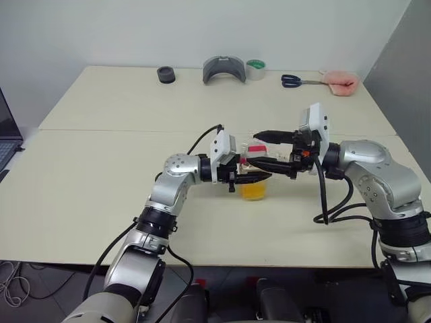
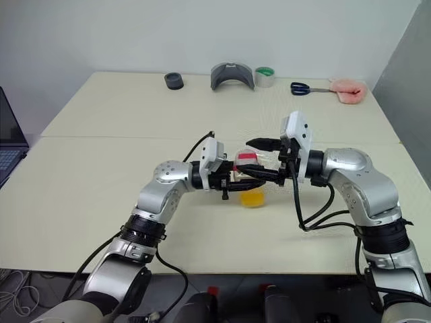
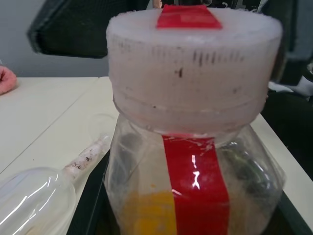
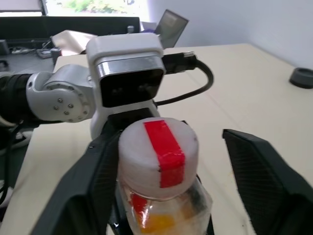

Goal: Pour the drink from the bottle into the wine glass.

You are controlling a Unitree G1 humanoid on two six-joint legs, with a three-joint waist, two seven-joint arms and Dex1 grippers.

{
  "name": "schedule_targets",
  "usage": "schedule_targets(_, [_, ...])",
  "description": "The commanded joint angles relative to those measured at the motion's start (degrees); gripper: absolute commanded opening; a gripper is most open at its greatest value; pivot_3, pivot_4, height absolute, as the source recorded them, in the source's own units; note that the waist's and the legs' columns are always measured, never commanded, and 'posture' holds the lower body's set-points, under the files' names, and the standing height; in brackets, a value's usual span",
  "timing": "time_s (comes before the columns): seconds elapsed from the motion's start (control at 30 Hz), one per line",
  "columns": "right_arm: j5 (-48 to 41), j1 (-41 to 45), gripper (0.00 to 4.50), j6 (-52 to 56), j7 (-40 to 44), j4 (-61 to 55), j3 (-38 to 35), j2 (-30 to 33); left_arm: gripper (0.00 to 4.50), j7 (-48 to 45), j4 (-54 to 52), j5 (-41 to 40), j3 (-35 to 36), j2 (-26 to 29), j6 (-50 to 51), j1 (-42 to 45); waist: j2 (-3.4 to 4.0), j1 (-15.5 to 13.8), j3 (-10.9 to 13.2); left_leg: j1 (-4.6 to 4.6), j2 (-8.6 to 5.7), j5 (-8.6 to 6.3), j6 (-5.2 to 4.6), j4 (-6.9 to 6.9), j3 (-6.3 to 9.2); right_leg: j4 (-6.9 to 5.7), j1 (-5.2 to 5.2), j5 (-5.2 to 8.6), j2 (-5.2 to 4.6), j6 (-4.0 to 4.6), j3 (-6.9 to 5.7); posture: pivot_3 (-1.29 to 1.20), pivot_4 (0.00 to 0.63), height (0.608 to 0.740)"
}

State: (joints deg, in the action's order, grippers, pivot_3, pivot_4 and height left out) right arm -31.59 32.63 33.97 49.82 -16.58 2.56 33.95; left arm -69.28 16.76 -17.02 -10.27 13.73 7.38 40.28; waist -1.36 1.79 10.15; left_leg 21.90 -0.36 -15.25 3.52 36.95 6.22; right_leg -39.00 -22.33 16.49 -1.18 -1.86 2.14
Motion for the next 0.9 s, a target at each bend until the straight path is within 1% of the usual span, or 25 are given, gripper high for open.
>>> schedule_targets(0.03, [-1.81, -4.45, 4.3, 3.41, -7.62, -9.11, -3.83, -1.51, 1.77, 0.11, -3.16, -1.19, 0.86, 0.38, -1.04, 0.0, 0.0, -0.06, 0.0, 0.01, 0.0, 0.0, 0.0, 0.0, -0.01, 0.0, -0.01, 0.0, 0.0, 0.0, 0.01, 0.0, 0.15, 0.74])
schedule_targets(0.13, [-1.15, -9.36, 4.3, 5.29, -15.3, -16.83, -3.77, -4.87, 1.77, 1.05, -2.67, -0.91, 0.99, 0.31, -1.02, -0.02, 0.0, -0.01, 0.0, 0.01, 0.0, 0.0, 0.0, 0.01, -0.01, -0.02, -0.01, 0.0, 0.0, 0.0, 0.03, 0.0, 0.15, 0.74])
schedule_targets(0.2, [0.35, -11.04, 4.3, 7.03, -20.83, -21.22, -2.48, -7.2, 1.77, 1.19, -2.32, -0.94, 1.05, 0.34, -1.05, 0.1, 0.01, 0.12, 0.0, -0.01, 0.01, 0.0, 0.0, 0.0, -0.02, -0.03, -0.03, 0.0, 0.01, -0.01, 0.04, 0.0, 0.15, 0.74])
schedule_targets(0.3, [6.51, -11.26, 4.3, 8.37, -30.25, -25.23, 1.61, -11.32, 1.77, 1.37, -1.19, -0.95, 1.14, 0.31, -1.1, 0.79, 0.02, 0.19, 0.0, -0.03, 0.02, 0.0, 0.0, 0.0, -0.02, -0.04, -0.03, 0.0, 0.03, -0.01, 0.05, 0.0, 0.15, 0.74])
schedule_targets(0.4, [10.71, -10.52, 4.3, 8.68, -35.43, -26.33, 4.3, -14.17, 1.77, 1.53, -0.45, -0.85, 1.13, 0.11, -1.13, 1.23, 0.01, 0.12, 0.0, -0.02, 0.02, 0.01, 0.01, 0.0, -0.01, -0.04, -0.03, 0.0, 0.04, -0.01, 0.04, 0.0, 0.15, 0.74])
schedule_targets(0.57, [15.88, -10.64, 4.3, 9.31, -38.75, -26.79, 8.32, -15.09, 1.77, 1.45, 0.05, -0.71, 0.94, 0.08, -1.28, 1.36, 0.01, 0.07, 0.0, -0.01, -0.02, 0.01, 0.01, 0.0, -0.01, -0.02, -0.03, 0.01, 0.02, 0.0, 0.02, 0.0, 0.15, 0.74])
schedule_targets(0.87, [15.6, -11.11, 4.3, 9.07, -37.89, -26.52, 8.15, -17.07, 1.77, 1.53, 0.29, -0.38, 0.91, 0.25, -1.47, 1.31, 0.02, 0.1, 0.0, -0.01, 0.0, 0.0, 0.01, 0.0, -0.01, -0.02, -0.03, 0.01, 0.03, 0.0, 0.02, 0.0, 0.15, 0.74])
schedule_targets(0.9, [15.68, -11.14, 4.12, 8.9, -37.84, -26.5, 8.14, -17.19, 1.77, 1.54, 0.23, -0.36, 0.9, 0.26, -1.48, 1.25, 0.02, 0.1, 0.0, -0.01, -0.01, 0.0, 0.0, 0.0, -0.01, -0.02, -0.03, 0.0, 0.03, -0.01, 0.02, 0.0, 0.15, 0.74])
